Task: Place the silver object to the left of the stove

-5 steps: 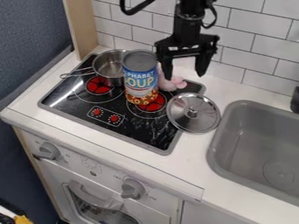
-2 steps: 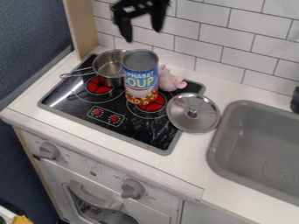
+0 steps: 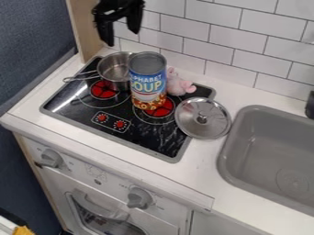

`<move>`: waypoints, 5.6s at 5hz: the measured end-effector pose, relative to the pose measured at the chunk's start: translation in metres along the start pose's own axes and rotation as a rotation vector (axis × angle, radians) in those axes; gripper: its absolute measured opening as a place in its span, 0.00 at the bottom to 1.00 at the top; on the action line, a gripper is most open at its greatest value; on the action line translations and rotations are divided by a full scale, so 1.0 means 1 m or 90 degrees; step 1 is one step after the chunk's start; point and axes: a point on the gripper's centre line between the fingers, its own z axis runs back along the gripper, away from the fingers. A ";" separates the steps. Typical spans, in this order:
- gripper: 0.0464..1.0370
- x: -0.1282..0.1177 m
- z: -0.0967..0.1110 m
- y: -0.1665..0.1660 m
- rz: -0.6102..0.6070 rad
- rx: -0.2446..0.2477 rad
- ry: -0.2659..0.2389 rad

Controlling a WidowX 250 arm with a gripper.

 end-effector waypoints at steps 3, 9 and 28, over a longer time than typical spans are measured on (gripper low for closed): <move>0.96 -0.007 -0.065 0.002 0.037 0.058 0.066; 0.11 -0.002 -0.102 0.020 0.028 0.116 0.028; 0.06 -0.124 -0.076 0.092 -0.250 -0.003 0.064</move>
